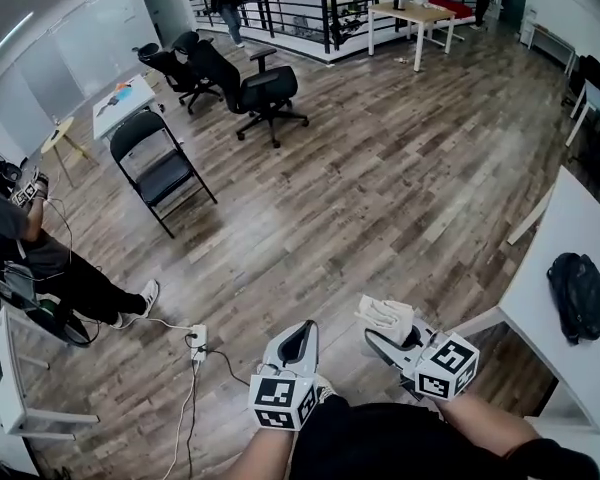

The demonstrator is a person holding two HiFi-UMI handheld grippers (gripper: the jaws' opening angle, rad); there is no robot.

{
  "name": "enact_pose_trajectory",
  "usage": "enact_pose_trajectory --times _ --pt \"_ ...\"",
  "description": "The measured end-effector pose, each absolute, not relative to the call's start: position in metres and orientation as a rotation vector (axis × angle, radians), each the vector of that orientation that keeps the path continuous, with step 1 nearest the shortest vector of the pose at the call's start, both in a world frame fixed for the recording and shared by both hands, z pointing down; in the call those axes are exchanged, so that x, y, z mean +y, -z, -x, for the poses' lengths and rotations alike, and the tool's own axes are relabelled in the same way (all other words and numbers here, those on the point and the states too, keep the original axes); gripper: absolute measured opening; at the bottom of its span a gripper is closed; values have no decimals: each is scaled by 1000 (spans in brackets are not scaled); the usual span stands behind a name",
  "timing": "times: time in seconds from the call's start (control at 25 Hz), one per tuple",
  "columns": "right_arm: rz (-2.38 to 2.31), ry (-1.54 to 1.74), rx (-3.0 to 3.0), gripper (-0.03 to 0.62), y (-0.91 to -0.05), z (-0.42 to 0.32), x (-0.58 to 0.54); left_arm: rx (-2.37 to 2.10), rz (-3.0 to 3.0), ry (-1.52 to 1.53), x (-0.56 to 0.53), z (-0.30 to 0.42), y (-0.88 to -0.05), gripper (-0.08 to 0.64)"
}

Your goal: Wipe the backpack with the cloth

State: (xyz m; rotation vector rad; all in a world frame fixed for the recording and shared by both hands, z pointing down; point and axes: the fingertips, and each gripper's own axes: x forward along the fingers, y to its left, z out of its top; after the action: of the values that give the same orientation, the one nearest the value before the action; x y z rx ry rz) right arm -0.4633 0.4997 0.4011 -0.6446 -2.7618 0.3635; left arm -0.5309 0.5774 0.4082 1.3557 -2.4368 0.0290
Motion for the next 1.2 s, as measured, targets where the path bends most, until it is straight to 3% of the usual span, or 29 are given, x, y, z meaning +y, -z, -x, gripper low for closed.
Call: enact_pose_trajectory --times 1.2 --pt "225 -487 -2897 84 -420 198 354 -2213 -1683 -124 412 284 -427 8"
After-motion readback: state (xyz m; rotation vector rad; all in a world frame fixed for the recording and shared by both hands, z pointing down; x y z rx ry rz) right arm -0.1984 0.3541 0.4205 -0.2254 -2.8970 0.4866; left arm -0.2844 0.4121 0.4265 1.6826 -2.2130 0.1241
